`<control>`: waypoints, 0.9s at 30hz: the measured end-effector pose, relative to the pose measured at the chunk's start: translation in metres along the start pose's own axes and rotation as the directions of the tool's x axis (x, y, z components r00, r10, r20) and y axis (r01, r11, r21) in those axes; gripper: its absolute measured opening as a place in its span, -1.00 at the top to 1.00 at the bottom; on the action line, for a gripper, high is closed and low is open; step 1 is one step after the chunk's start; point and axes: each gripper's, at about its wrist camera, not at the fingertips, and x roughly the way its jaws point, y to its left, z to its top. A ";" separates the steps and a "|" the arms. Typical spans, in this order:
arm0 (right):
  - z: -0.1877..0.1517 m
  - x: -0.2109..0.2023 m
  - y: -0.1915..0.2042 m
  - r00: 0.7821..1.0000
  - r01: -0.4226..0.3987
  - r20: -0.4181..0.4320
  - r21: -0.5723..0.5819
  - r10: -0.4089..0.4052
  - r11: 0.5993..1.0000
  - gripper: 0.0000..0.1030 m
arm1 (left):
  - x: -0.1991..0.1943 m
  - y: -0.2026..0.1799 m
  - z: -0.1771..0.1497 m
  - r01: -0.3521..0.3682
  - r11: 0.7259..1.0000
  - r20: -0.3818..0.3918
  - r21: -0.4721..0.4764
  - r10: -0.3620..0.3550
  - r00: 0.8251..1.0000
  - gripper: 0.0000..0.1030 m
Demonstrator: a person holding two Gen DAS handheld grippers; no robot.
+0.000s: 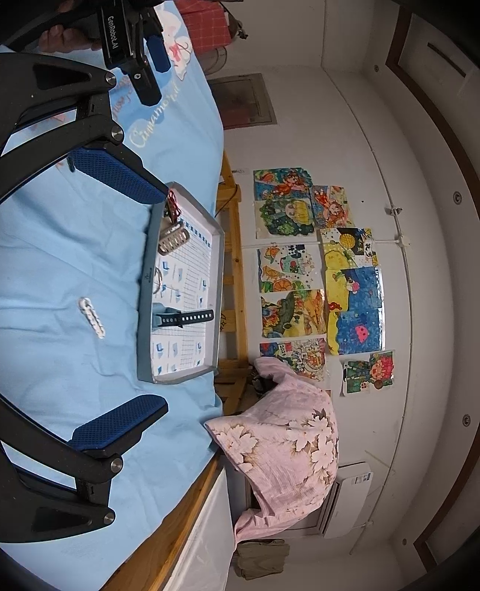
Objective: Organize jewelry
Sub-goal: 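Withdraw both tools from the tray toward the black and white hair clips, then grasp the black hair clip with the left tool while the right tool grasps the white plastic clip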
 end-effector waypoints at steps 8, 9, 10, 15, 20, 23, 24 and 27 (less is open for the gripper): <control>-0.007 0.038 -0.006 0.998 0.002 -0.069 0.000 -0.002 1.000 -0.97 | 0.023 -0.003 -0.002 -0.004 1.000 -0.048 0.001 0.004 0.999 -1.00; -0.009 0.044 -0.008 0.996 -0.002 -0.089 0.005 0.002 1.000 -0.97 | 0.025 -0.003 -0.003 -0.005 1.000 -0.057 0.002 0.005 0.998 -1.00; -0.012 0.051 -0.010 0.993 -0.004 -0.116 0.008 0.005 1.000 -0.97 | 0.028 -0.002 -0.004 -0.004 1.000 -0.071 0.004 0.004 0.997 -1.00; -0.027 0.080 -0.017 0.973 -0.052 -0.223 0.054 0.063 0.997 -0.97 | 0.034 0.000 -0.016 -0.008 1.000 -0.134 0.017 0.011 0.991 -1.00; -0.042 0.097 -0.015 0.952 -0.069 -0.292 0.076 0.089 0.995 -0.97 | 0.043 0.003 -0.029 -0.013 0.999 -0.215 0.031 0.019 0.976 -1.00; -0.049 0.105 -0.013 0.940 -0.067 -0.331 0.077 0.088 0.995 -0.97 | 0.046 0.004 -0.037 0.000 0.999 -0.262 0.039 0.011 0.965 -1.00; -0.053 0.108 -0.013 0.934 -0.069 -0.346 0.079 0.092 0.994 -0.97 | 0.047 0.004 -0.040 0.007 0.999 -0.275 0.043 0.005 0.961 -1.00; -0.059 0.114 -0.013 0.918 -0.073 -0.383 0.088 0.102 0.993 -0.97 | 0.048 0.001 -0.049 0.041 0.997 -0.318 0.068 -0.017 0.948 -0.99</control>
